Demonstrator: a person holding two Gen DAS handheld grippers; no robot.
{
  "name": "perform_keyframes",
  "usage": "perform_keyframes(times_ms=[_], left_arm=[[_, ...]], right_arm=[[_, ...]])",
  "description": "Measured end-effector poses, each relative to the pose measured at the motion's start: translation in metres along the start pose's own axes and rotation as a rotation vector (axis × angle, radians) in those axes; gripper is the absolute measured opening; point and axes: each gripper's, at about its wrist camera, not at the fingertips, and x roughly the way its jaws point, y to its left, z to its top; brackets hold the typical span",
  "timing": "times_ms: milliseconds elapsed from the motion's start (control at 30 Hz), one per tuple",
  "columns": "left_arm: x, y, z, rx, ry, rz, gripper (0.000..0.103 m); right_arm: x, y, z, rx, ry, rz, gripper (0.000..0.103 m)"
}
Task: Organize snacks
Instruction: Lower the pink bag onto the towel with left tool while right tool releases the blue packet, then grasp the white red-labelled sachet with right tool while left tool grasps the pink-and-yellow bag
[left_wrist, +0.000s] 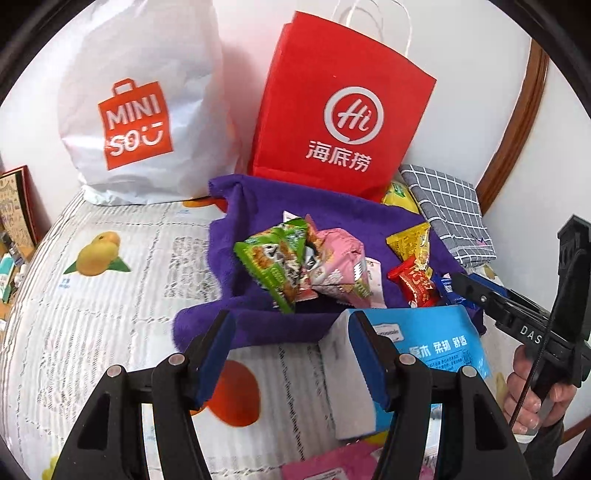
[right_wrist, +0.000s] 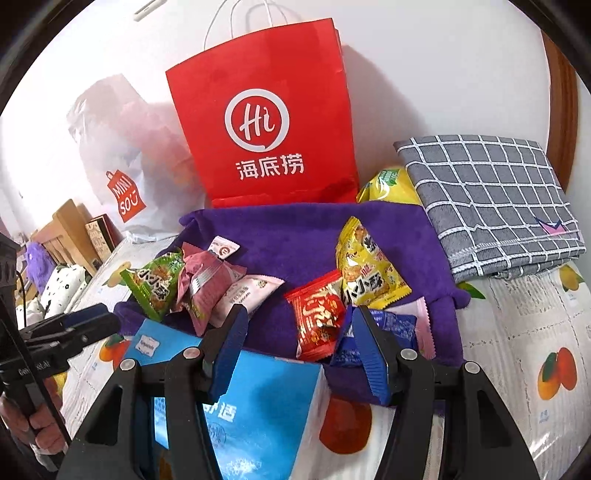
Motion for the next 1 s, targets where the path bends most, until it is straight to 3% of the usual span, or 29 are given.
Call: perform_keyframes(times_ms=[133,533,833,1000], left_arm=[[-0.003,0.006,-0.001,-0.023,0.006,-0.017,0.062],[-0.016,-0.004,-0.001,0.001,-0.021,-0.042,0.062],[-0.023,-0.002,0.002,-0.004,-0.041,-0.049,0.062],[-0.026,0.002,0.004,-0.03,-0.038,-0.078,0.062]], right_arm=[[-0.013,-0.002,-0.013,0.012,-0.007,-0.011,0.059],[-0.063,0.021,-0.084,-0.009,0.123,0.012,0.059],[-0.045,0.039,-0.119,0.073,0.253,0.05,0.059],[-0.042,0.047,-0.119,0.101,0.253,0.044,0.07]])
